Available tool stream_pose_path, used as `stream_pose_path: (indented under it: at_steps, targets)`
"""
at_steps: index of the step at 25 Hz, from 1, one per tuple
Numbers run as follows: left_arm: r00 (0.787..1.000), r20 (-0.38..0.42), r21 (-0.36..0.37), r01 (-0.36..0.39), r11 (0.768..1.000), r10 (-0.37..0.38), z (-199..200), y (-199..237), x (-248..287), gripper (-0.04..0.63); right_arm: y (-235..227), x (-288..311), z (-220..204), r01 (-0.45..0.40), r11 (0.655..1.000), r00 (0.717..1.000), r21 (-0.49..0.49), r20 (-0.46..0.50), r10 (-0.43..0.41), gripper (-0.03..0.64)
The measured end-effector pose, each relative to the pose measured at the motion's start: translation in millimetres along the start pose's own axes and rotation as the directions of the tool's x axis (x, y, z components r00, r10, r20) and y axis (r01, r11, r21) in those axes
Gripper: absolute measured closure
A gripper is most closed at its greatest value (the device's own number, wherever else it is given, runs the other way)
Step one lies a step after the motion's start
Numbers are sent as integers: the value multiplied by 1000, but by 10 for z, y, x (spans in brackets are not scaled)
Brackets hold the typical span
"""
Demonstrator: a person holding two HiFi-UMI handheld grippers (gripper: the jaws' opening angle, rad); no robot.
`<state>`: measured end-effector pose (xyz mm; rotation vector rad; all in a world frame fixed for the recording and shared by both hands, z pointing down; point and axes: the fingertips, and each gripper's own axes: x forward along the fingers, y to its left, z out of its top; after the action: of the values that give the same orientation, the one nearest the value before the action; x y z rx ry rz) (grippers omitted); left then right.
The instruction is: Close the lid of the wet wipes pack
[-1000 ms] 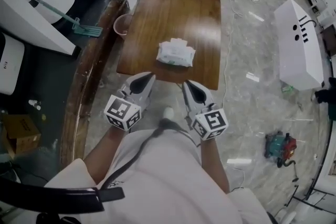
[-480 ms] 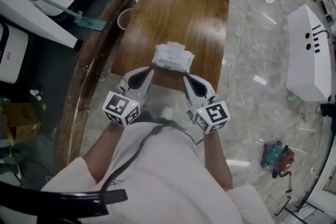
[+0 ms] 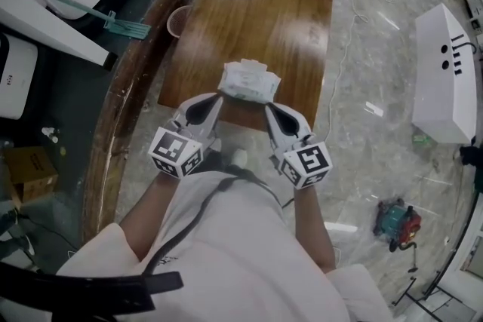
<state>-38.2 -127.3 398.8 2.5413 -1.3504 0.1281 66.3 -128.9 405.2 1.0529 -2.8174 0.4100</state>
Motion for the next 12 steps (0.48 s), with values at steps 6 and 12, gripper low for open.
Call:
stream_pose_path:
  at_steps: [6,12]
  targets:
    - [998,-11,3,63,998,-63,131,77,164,594,-118,114,99,52,999,999,-3,3,-52,607]
    - [993,-31,14,111,994,-110,166,191,354,592,-236,220,180,92,996,996,2,17,-92,607]
